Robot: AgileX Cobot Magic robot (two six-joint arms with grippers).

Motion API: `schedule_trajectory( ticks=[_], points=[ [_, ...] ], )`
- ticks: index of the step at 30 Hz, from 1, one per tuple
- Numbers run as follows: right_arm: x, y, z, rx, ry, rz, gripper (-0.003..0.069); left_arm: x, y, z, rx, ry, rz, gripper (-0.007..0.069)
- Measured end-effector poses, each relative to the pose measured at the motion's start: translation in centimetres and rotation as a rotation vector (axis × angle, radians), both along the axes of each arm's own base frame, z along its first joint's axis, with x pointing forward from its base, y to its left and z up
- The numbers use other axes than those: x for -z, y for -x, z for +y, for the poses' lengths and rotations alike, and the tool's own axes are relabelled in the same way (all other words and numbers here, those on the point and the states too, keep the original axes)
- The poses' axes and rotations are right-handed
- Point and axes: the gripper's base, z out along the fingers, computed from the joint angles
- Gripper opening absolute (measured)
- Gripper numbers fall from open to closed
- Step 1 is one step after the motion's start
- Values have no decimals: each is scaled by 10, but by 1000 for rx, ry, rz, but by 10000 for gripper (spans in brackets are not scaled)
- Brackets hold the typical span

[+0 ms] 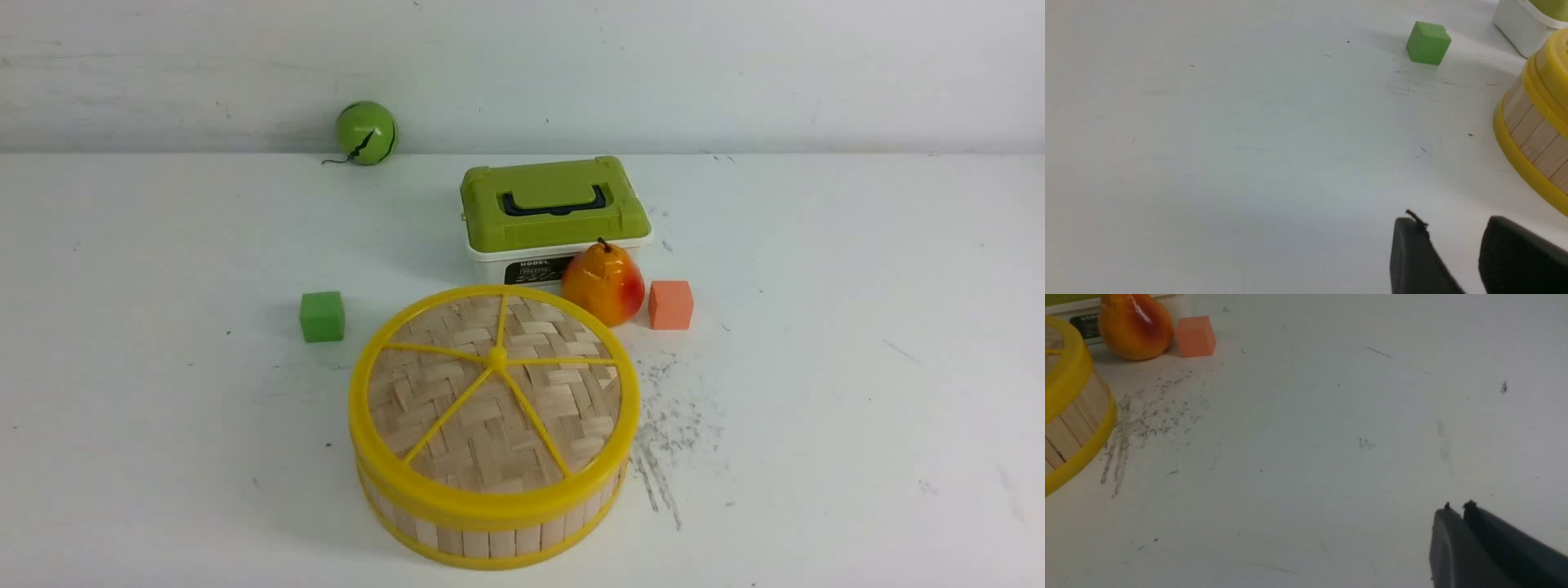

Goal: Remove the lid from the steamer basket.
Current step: Use the right arm to lift the lid of the steamer

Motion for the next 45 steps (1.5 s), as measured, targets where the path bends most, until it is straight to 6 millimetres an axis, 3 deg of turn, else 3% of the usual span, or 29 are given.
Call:
schedule_trajectory(
  ticks=[45],
  points=[
    [0, 0, 0, 0, 0, 0, 68, 0, 0, 1, -2, -30, -1, 239]
  ],
)
